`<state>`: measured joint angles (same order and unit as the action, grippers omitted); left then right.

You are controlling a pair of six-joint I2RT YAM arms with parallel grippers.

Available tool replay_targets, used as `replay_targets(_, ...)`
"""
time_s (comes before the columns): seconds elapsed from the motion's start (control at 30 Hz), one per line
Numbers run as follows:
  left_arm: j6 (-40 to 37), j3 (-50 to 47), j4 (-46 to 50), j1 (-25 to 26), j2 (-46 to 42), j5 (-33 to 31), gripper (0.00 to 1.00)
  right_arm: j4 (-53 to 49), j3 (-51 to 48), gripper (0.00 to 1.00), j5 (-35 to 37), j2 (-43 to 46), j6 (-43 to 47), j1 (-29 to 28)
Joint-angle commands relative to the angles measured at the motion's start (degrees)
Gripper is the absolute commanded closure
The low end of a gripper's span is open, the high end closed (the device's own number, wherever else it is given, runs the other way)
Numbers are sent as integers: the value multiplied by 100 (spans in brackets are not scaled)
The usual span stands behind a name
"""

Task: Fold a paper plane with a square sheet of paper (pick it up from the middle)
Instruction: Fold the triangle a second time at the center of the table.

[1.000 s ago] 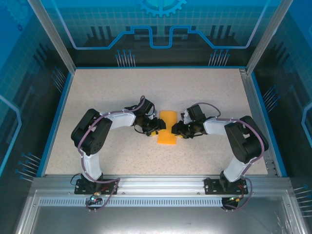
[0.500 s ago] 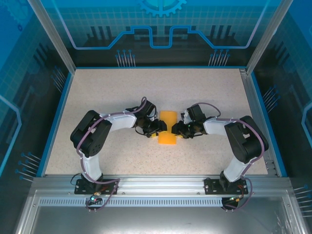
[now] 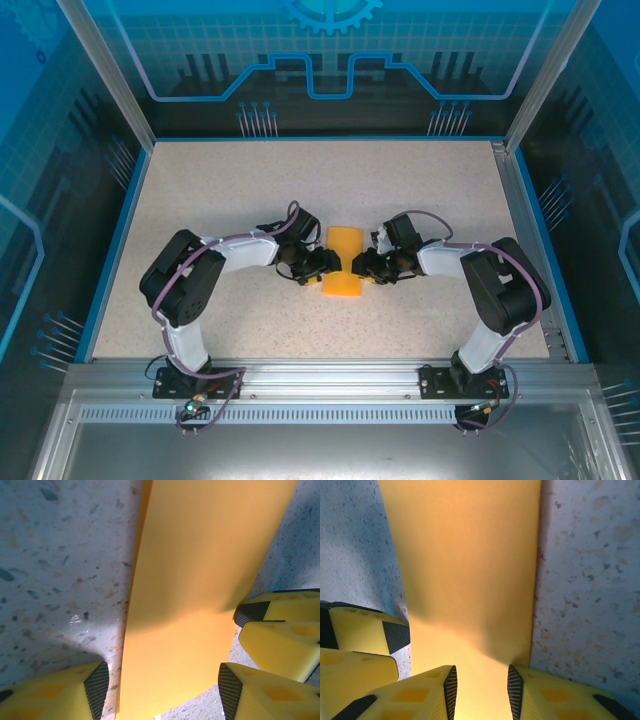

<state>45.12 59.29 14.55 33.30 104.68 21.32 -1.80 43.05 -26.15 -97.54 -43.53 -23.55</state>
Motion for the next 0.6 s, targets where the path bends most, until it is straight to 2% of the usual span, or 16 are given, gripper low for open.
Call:
replay_targets(0.0, 50, -55, 285, 36, -167, -149, 35, -290, -147, 64, 348, -224, 73, 94)
replay_targets(0.27, 23, 82, 239, 44, 78, 94, 37, -312, -147, 64, 346, -212, 81, 98)
replay_targets(0.57, 75, 48, -6, 36, 150, 343, 46, -338, -112, 64, 348, -227, 82, 98)
